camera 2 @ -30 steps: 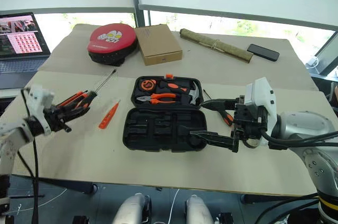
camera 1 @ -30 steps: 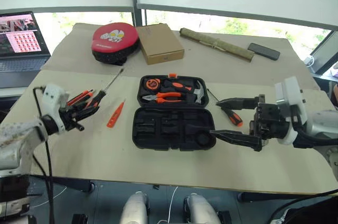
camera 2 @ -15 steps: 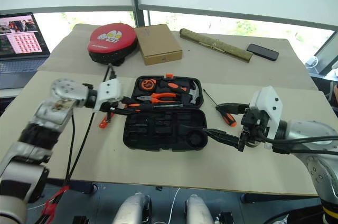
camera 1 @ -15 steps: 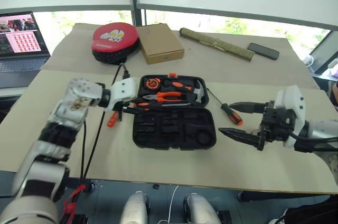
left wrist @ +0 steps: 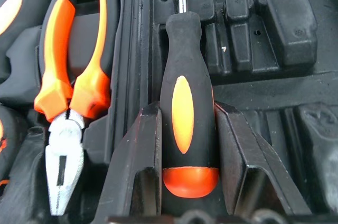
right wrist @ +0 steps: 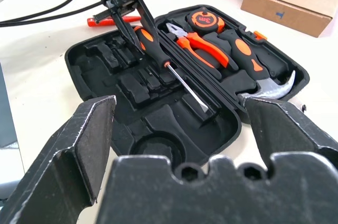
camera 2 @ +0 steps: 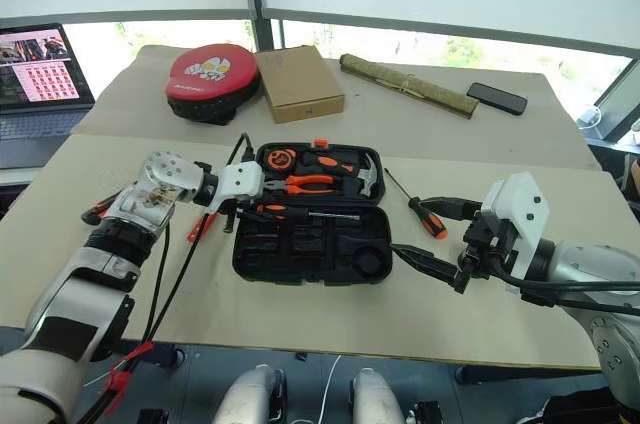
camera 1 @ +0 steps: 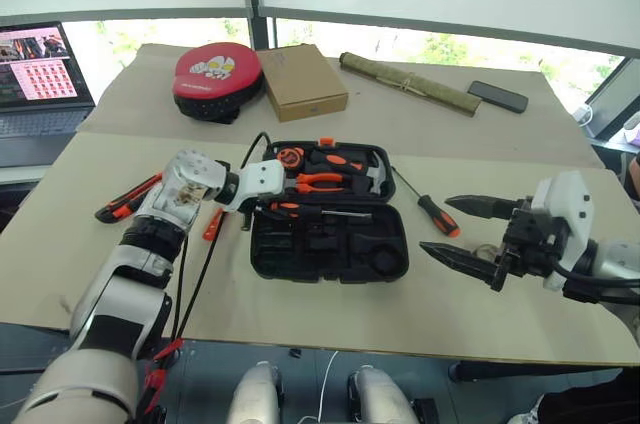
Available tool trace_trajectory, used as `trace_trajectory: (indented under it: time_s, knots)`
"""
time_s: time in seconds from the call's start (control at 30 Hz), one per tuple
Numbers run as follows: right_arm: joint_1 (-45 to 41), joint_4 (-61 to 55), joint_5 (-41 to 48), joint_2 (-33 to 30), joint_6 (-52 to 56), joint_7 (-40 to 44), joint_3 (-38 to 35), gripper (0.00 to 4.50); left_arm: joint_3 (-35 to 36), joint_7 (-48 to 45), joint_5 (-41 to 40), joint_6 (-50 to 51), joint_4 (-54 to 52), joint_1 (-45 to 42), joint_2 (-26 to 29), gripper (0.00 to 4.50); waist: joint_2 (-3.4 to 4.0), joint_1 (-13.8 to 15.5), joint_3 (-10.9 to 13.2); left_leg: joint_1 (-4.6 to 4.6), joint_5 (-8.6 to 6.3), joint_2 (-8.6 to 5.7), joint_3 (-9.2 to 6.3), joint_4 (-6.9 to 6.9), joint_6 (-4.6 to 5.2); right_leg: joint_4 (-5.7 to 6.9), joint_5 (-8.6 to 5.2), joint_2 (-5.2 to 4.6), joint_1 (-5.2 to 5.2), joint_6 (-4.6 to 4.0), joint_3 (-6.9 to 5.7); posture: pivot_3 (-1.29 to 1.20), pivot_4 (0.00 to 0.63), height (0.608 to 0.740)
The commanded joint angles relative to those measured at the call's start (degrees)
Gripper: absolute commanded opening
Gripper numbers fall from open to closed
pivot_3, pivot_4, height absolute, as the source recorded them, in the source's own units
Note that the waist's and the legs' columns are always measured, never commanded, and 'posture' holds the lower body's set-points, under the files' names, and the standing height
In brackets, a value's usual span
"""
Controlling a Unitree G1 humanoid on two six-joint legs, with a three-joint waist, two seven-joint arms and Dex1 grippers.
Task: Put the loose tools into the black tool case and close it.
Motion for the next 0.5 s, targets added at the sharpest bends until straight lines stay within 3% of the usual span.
trace_trajectory:
  time_s: [0.03, 0.07, 0.27, 0.37, 0.5]
  knots:
    - [-0.7, -1.4, 1.3, 0.0, -0.1, -0.8, -1.5, 4.50, 1.3, -1.4, -0.3, -0.3, -0.4, -1.9, 0.3, 0.90, 0.00, 0.0, 0.0, 0.00, 0.00, 0.00, -0.01, 0.01, 0.00, 0.00, 0.00, 0.00, 0.01, 0.00, 0.00, 0.00, 0.150, 0.740]
    - [-0.8, -1.3, 1.4, -0.1, -0.2, -0.9, -1.4, 4.50, 1.8, -2.0, -1.0, 0.4, -1.0, -2.0, 0.3, 1.90, 0.00, 0.0, 0.0, 0.00, 0.00, 0.00, -0.02, 0.02, 0.00, 0.00, 0.00, 0.00, 0.01, 0.00, 0.00, 0.00, 0.150, 0.740]
    - [-1.2, -0.7, 1.1, -0.3, -0.6, -0.7, -0.6, 4.50, 4.0, -3.4, -3.5, 4.5, -4.4, -3.8, 0.1, 3.95, 0.00, 0.1, 0.0, -0.05, 0.00, 0.00, -0.09, 0.12, 0.00, 0.02, 0.01, 0.00, 0.03, 0.01, -0.05, 0.00, 0.150, 0.740]
    - [-1.7, -0.4, 0.9, -0.3, -0.7, -0.6, -0.1, 4.50, 4.4, -3.1, -3.7, 5.6, -5.2, -4.6, -0.4, 3.95, 0.00, 0.1, 0.0, -0.13, 0.00, 0.00, -0.16, 0.17, 0.00, 0.02, 0.01, 0.00, 0.01, 0.01, -0.11, 0.00, 0.150, 0.740]
    - [-2.5, -0.1, 0.8, -0.3, -0.7, -0.7, 0.5, 4.50, 4.2, -2.3, -2.7, 5.3, -4.6, -5.2, -1.1, 2.85, 0.00, 0.0, 0.0, -0.13, 0.00, 0.00, -0.19, 0.19, 0.01, 0.02, 0.01, 0.00, 0.02, 0.01, -0.13, 0.00, 0.150, 0.740]
